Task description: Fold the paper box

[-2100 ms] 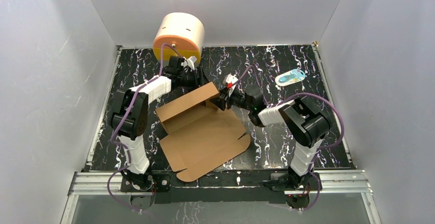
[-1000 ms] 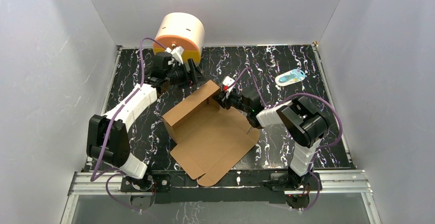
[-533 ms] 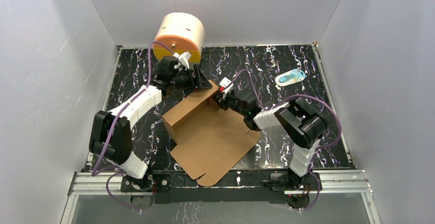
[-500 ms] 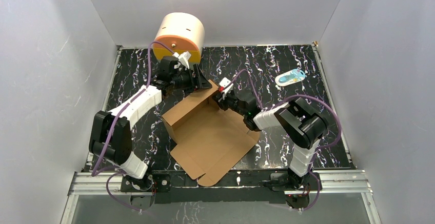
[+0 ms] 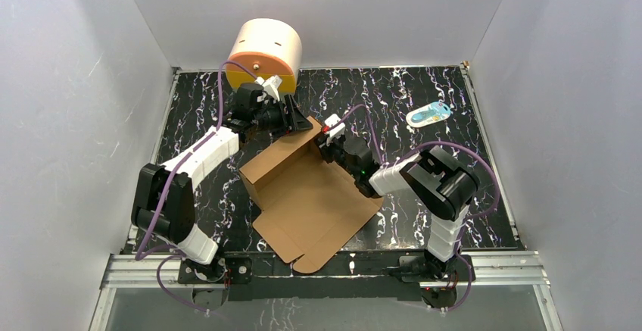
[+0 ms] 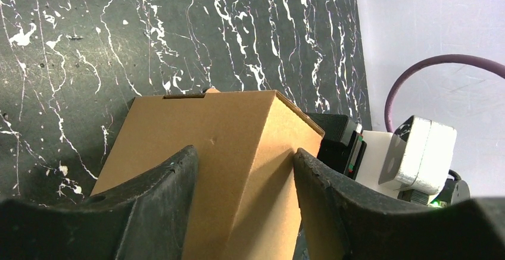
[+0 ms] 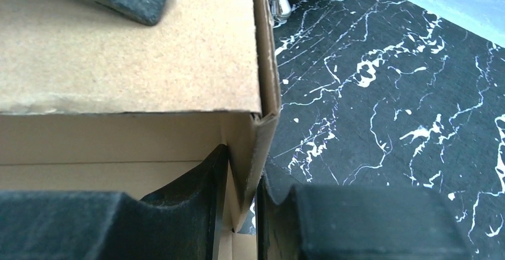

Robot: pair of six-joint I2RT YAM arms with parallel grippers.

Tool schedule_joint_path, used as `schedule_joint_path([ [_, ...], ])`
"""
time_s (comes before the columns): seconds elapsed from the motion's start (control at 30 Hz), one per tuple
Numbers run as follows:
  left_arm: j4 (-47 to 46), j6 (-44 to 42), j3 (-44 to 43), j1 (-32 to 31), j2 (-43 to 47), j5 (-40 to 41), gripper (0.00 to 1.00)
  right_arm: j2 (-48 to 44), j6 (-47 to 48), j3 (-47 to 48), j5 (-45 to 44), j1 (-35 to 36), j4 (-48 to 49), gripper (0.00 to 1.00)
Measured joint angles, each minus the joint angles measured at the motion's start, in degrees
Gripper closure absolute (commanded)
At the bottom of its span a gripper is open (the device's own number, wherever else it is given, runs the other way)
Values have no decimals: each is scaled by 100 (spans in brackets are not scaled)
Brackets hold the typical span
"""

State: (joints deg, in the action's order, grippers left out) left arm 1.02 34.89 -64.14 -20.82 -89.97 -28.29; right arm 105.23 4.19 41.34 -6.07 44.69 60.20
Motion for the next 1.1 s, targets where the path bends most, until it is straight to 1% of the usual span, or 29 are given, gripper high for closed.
schedule_joint_path([
  [0.17,-107,35,50,-2,0,4,45,31,-140,0,-525,101,61,70],
  [0.3,-236,94,101,-2,2,4,48,81,-291,2,-813,153,138,71],
  [0.7,-514,306,245,-2,42,85,53,258,-599,92,-1377,225,317,70],
  [0.87,-636,415,293,4,48,136,56,468,-595,190,-1537,232,581,69],
  [1.1,-745,531,378,9,94,219,56,748,-492,227,-1845,323,1078,66],
])
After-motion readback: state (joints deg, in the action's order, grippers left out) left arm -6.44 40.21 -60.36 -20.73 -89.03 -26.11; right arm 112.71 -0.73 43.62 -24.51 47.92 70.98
